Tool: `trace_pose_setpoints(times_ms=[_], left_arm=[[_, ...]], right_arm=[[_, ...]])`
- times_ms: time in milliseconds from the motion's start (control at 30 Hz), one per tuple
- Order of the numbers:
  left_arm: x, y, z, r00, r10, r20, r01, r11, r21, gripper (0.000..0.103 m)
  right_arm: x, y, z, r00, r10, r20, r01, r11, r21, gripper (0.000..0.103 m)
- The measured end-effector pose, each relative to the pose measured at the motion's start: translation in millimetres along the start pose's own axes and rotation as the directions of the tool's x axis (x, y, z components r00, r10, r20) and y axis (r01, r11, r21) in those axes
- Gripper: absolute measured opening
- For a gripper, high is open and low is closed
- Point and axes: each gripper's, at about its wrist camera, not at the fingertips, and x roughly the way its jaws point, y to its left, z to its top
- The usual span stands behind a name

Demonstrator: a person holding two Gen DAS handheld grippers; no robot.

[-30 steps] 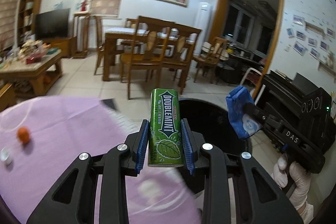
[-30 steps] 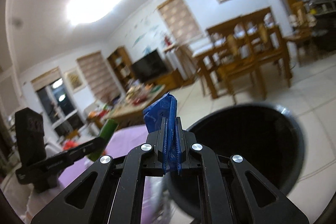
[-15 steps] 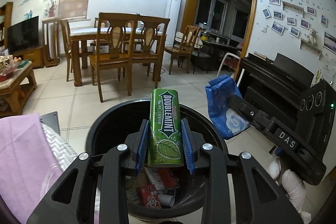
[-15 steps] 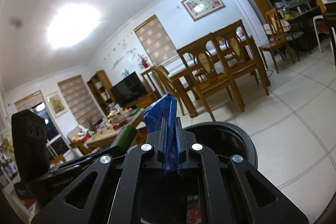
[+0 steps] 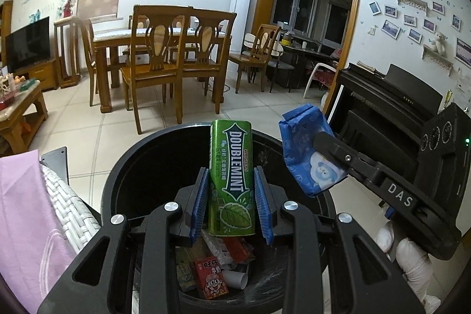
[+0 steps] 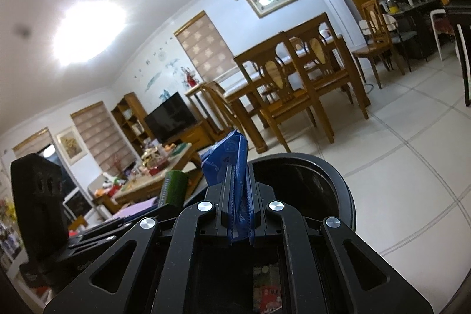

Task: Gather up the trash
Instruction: 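Open the left tool over the bin while the right tool opens to drop the wrapper, then move both tools back to the table toward the cap and orange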

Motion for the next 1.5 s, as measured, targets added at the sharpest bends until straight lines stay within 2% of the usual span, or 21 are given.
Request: trace_pose_setpoints(times_ms=[700,733,800,867,933,1033,1167,1500], left_arm=[[5.0,-4.5,-4.7,1.0,0.012,-0.018,-0.012,1.0,-0.001,0.033],[5.5,-3.3,-5.3,1.0,0.011,-0.018,-0.011,1.0,-0.002,0.033],[5.5,-3.4,-5.7,1.0,0.014,-0.024,-0.014,1.0,-0.001,0.033],[6.6,-2.9,-8.0,0.999,0.017,-0.03,-0.017,1.0,0.001,0.041],[4.4,-4.1,-8.4,0.999,0.035,-0.02,-0.035,0.999,0.01,0.067],[-2.3,-5.3,-7.1,0.998,0.063,0.016,-0.063,0.998,0.026,0.088],[-1.8,-2.8,-6.3,0.995,0.103,0.014,-0.103,0.994,0.026,0.098],[-13.7,9.9,-4.6,0.987,0.159,0.006,-0.159,0.987,-0.005,0.098]], right_arm=[[29.2,-15.2,-13.8,0.997,-0.014,-0.071,0.019,0.998,0.062,0.009],[30.5,-16.4,-12.0,0.997,-0.012,-0.072,0.016,0.998,0.063,0.012],[30.2,-16.2,-12.6,0.998,-0.006,-0.063,0.011,0.997,0.074,0.037],[26.5,-18.4,-12.3,0.999,-0.004,-0.045,0.008,0.996,0.09,0.053],[22.9,-20.7,-11.6,1.0,0.0,-0.031,0.003,0.994,0.105,0.057],[20.7,-22.4,-10.6,1.0,0.004,-0.024,-0.002,0.994,0.107,0.064],[15.6,-21.8,-13.0,1.0,0.002,-0.014,-0.001,0.992,0.128,0.075],[13.9,-15.5,-14.4,1.0,0.013,-0.027,-0.009,0.992,0.127,0.087]])
